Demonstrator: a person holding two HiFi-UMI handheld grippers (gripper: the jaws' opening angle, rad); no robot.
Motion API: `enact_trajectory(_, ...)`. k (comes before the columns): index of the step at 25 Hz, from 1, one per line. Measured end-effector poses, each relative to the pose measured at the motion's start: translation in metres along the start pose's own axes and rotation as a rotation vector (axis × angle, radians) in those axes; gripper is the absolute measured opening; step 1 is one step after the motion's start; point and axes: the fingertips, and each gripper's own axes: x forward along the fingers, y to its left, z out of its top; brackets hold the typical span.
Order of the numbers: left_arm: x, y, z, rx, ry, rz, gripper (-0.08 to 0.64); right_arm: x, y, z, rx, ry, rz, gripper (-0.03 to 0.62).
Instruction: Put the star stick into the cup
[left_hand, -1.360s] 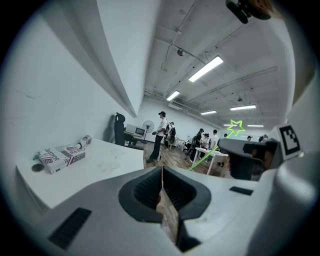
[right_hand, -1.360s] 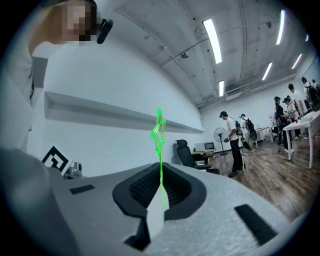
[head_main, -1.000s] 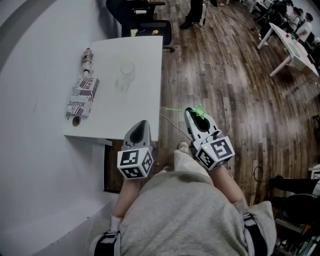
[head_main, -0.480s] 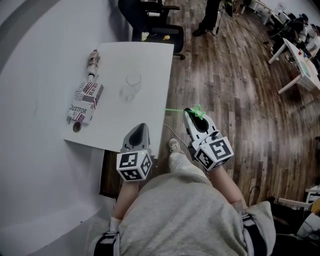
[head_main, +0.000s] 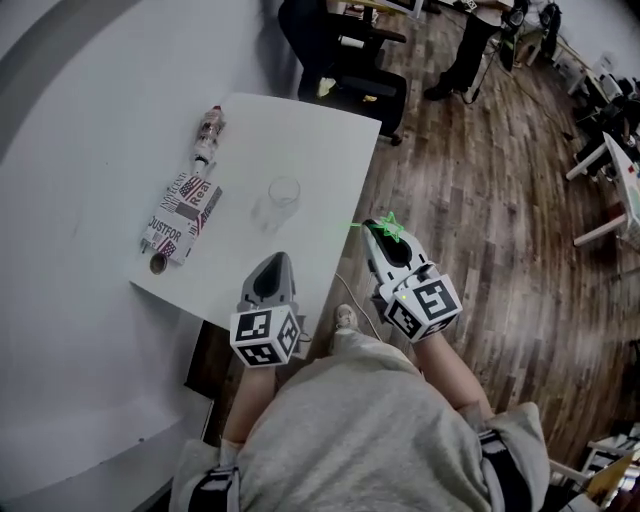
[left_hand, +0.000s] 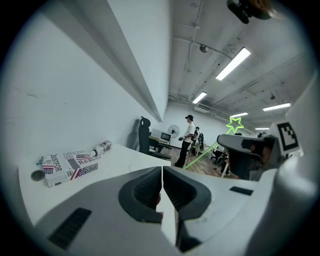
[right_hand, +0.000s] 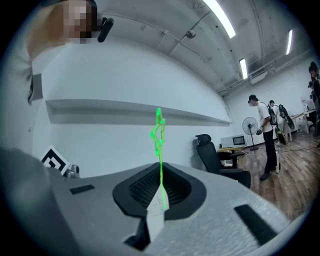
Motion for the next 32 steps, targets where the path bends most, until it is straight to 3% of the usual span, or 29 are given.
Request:
enact_trajectory(20, 0.068, 0.041, 0.014, -0.079, -0.027, 0.272, 0.01, 0.121, -0.047, -0.015, 0.005, 0.084, 0.288, 0.011)
enact_trajectory(32, 0.077, 0.074, 0.006, -0.134, -0.024, 0.431, 0.009, 0.179, -0.043, -0.049, 0.029, 0.157, 0.433, 0.011)
